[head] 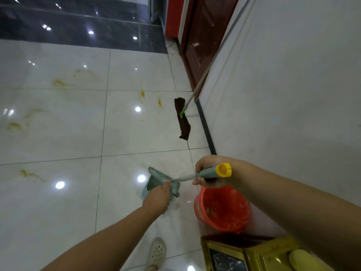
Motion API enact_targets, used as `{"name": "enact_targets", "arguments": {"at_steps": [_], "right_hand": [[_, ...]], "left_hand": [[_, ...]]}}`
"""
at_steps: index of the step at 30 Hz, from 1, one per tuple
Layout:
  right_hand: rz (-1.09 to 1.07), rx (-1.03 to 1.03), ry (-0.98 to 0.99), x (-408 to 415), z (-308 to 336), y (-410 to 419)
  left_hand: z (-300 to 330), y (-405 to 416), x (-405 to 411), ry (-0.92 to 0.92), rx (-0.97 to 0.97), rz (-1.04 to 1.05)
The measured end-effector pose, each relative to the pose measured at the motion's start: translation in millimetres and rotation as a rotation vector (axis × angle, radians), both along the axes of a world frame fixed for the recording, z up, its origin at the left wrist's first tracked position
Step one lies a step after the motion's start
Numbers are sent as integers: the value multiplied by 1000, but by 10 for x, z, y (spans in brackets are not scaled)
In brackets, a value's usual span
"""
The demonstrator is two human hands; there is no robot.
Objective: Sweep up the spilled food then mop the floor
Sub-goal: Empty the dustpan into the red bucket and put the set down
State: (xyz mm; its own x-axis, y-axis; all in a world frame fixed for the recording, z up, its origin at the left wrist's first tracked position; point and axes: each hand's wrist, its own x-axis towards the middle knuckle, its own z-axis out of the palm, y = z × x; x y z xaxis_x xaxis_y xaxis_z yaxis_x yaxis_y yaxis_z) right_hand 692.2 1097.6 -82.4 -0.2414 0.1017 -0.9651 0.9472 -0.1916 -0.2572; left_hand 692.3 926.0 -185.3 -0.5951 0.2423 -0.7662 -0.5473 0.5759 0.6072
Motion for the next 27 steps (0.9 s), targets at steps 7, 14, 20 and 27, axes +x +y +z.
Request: {"name": "enact_targets", "arguments": {"at_steps": [7, 14, 20, 27], "right_hand": [[195, -31, -79, -231, -48, 175], [393, -76, -126, -457, 21, 192], [475, -54, -94, -563, 42, 167], [573, -60, -23, -552, 33, 210]], "left_hand": [[-65, 266, 31, -26, 28, -9], [-45, 371, -96, -197, 133, 90], [-69, 385, -463, -291, 76, 91], [-247, 539, -736, -556, -118, 14]]}}
